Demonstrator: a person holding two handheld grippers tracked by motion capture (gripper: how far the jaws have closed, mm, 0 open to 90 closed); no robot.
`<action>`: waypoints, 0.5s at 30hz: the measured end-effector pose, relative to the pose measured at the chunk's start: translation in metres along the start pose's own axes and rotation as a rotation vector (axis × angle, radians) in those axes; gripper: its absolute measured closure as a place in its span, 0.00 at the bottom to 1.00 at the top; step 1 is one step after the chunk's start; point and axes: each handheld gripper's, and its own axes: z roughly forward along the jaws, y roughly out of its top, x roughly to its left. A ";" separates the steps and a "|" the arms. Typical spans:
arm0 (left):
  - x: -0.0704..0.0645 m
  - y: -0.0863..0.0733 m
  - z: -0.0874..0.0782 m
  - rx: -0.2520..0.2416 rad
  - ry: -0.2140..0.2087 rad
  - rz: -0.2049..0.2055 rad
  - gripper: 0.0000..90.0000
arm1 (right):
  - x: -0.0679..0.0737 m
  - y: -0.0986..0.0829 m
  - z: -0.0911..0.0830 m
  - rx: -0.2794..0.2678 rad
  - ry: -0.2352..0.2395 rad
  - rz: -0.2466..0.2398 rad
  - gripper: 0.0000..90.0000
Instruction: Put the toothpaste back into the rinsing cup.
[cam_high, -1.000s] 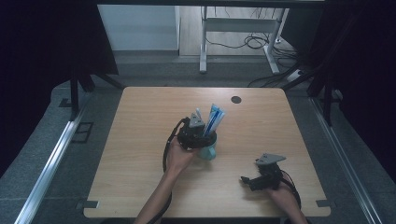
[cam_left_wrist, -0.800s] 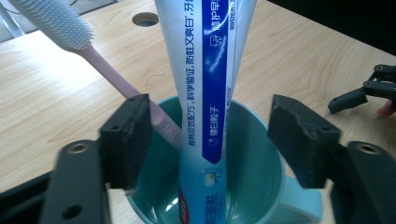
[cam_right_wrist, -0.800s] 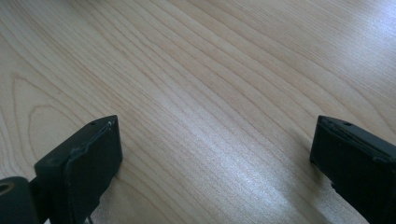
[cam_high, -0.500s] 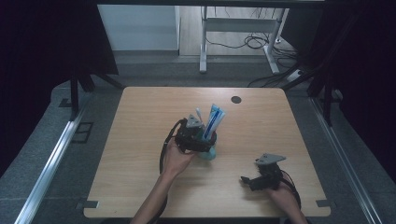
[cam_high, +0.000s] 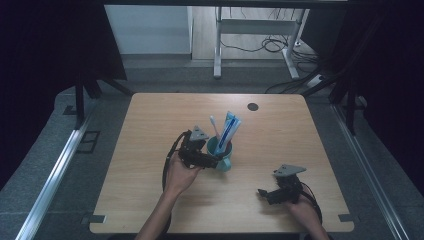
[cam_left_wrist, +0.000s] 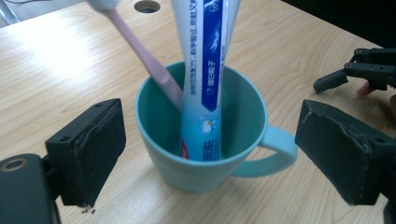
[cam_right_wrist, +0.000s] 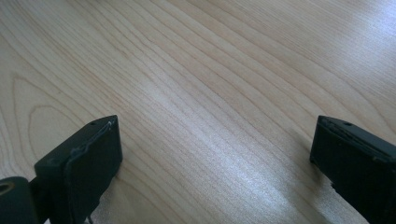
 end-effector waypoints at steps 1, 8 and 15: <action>0.000 -0.002 -0.002 -0.003 0.001 -0.003 0.09 | 0.000 0.000 0.000 0.002 0.001 -0.001 0.02; 0.004 -0.013 -0.011 -0.011 0.008 -0.004 0.04 | 0.000 0.000 0.000 0.000 -0.001 0.000 0.02; 0.007 -0.026 -0.018 0.001 0.036 0.014 0.00 | 0.000 0.000 0.000 0.000 -0.001 -0.003 0.02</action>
